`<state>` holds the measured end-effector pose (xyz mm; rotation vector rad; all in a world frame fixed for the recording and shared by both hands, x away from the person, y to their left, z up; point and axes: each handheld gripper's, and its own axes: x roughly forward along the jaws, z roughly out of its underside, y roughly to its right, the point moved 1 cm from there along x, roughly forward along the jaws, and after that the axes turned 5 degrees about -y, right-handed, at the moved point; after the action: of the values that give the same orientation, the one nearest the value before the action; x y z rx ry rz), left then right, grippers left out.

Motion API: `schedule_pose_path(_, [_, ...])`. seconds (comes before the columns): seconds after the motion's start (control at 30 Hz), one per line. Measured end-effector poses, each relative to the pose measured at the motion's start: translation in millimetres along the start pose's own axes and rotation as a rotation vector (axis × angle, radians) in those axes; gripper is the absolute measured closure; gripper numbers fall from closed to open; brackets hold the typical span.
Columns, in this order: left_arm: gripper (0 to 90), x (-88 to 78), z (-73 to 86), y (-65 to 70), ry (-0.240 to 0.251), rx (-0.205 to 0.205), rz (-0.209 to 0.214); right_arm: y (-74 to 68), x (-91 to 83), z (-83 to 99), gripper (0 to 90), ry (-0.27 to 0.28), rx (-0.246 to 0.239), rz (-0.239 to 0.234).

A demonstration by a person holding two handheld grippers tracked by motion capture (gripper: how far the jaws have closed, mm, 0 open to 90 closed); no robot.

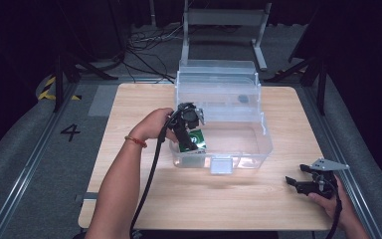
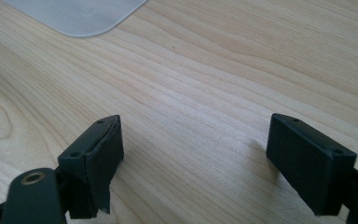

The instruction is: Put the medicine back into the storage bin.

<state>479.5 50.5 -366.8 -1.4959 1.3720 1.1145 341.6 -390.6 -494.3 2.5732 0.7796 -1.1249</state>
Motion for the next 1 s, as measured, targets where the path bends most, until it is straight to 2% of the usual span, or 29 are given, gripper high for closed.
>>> schedule_pose_path(0.1, [17.1, -6.1, 5.5, 5.7, 0.050, -0.028, -0.023, 0.0, 0.0, 0.0, 19.0, 0.000, 0.000, 0.000])
schedule_pose_path(0.17, [16.2, -10.3, 10.9, 11.3, 0.103, -0.074, -0.028, 0.1, 0.0, 0.0, 19.0, 0.000, 0.001, 0.000])
schedule_pose_path(0.2, [15.9, -13.0, 13.9, 14.2, 0.118, -0.079, -0.032, 0.1, 0.1, -0.1, 18.9, 0.000, 0.000, 0.000])
schedule_pose_path(0.3, [15.9, -22.3, 23.3, 28.2, 0.166, -0.119, -0.064, 0.5, 0.2, -0.2, 18.9, 0.000, -0.002, -0.004])
schedule_pose_path(0.4, [15.6, -29.1, 30.0, 43.0, 0.226, -0.127, -0.097, 1.6, 0.1, -1.3, 19.4, -0.008, -0.003, -0.007])
schedule_pose_path(0.43, [15.6, -30.7, 34.0, 52.5, 0.263, -0.121, -0.089, 2.7, -0.2, -2.1, 21.3, -0.013, -0.003, 0.000])
schedule_pose_path(0.47, [16.4, -30.8, 35.5, 57.1, 0.267, -0.115, -0.071, 5.1, -1.4, -3.3, 25.0, -0.017, 0.007, 0.016])
schedule_pose_path(0.5, [15.8, -30.3, 36.4, 60.6, 0.268, -0.122, -0.073, 7.0, -2.4, -4.5, 26.2, -0.010, 0.021, 0.017])
schedule_pose_path(0.6, [16.2, -25.7, 39.0, 73.5, 0.267, -0.145, -0.115, 12.2, -6.9, -11.7, 27.5, 0.003, 0.006, 0.009])
schedule_pose_path(0.63, [16.2, -22.7, 40.3, 78.2, 0.264, -0.131, -0.117, 13.9, -10.6, -16.8, 29.8, 0.024, 0.004, 0.004])
schedule_pose_path(0.7, [18.5, -15.7, 41.4, 85.0, 0.255, -0.091, -0.085, 17.1, -22.1, -33.0, 32.3, 0.077, -0.019, -0.035])
schedule_pose_path(0.8, [22.1, -7.1, 40.6, 89.4, 0.230, -0.091, -0.107, 16.9, -35.1, -64.5, 35.7, 0.108, -0.081, -0.033])
schedule_pose_path(0.9, [28.4, 1.4, 41.7, 89.3, 0.242, -0.128, -0.109, 13.9, -44.9, -102.5, 38.8, 0.141, -0.145, -0.049])
schedule_pose_path(0.93, [32.3, 2.4, 42.3, 88.9, 0.239, -0.125, -0.106, 12.2, -47.9, -121.8, 39.4, 0.153, -0.167, -0.060])
schedule_pose_path(1.0, [35.8, 4.5, 43.1, 87.6, 0.241, -0.137, -0.113, 9.8, -49.6, -146.5, 41.6, 0.164, -0.199, -0.064])
